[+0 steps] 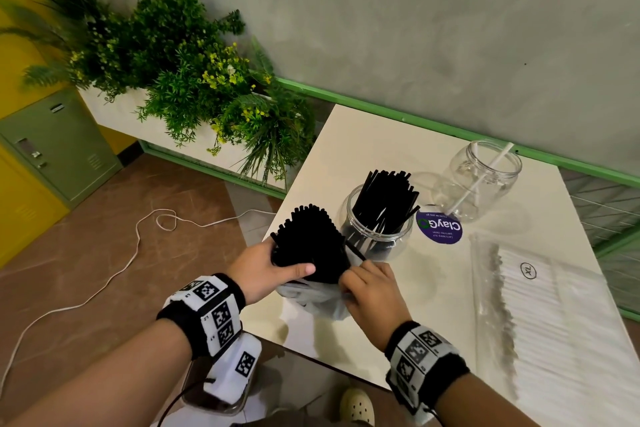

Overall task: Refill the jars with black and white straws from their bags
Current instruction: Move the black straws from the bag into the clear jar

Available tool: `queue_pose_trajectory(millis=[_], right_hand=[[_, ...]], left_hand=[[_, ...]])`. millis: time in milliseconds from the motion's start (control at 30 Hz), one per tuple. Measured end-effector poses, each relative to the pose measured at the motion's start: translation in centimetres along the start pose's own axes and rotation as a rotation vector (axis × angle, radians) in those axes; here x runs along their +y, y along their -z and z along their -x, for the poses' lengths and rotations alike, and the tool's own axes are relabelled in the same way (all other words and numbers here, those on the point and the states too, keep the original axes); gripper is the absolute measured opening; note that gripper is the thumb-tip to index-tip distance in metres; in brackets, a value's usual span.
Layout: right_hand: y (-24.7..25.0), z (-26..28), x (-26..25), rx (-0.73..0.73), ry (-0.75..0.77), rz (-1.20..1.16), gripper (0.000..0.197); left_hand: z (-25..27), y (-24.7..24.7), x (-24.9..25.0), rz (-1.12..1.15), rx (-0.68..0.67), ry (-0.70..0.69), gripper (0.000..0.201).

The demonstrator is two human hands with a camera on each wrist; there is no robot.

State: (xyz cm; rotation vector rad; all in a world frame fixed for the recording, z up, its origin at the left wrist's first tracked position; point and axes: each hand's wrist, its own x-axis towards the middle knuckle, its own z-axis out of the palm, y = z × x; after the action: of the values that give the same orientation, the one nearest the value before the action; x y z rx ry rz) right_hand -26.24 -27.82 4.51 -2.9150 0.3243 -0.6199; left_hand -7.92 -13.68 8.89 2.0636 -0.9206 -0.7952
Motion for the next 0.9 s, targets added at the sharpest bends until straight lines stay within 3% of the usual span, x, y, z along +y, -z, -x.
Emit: queue_pose_trajectory(millis=[167,400,567,667,767,900], right_hand=[[-0.6,1.3,-0.3,0.072,0.061,-0.062,0.01],[0.7,0.9,-0.5,0.025,-0.117,-0.208,0.031],[1.1,-1.3,-1.2,0.095,-0.313,-0.317,0.019],[1.1,-2.1,-1.1,0.058,-0.458,-0.382,0.046],[1.4,-3.2,-0.6,0.01,-0.43,-0.482,0.07],[1.2,-4.3,0.0,-0.025,-0.343,-0.434,0.046]], left_hand=[[0.0,-0.1,0.2,0.009,0.045,0.011,0.071],[0.0,-0.4,0.3,0.004,0.021,-0.008,0.082],[0.0,-0.6,0.1,-0.012,0.018,-0.032,0.081],[0.1,-0.6,0.0,-0.013,0.007,-0.04,0.079],[0.3,-0.5,0.0,-0.018,-0.006,-0.055,0.077],[0.2,-0.5,-0.4,-0.011,-0.015,-0.05,0.077]])
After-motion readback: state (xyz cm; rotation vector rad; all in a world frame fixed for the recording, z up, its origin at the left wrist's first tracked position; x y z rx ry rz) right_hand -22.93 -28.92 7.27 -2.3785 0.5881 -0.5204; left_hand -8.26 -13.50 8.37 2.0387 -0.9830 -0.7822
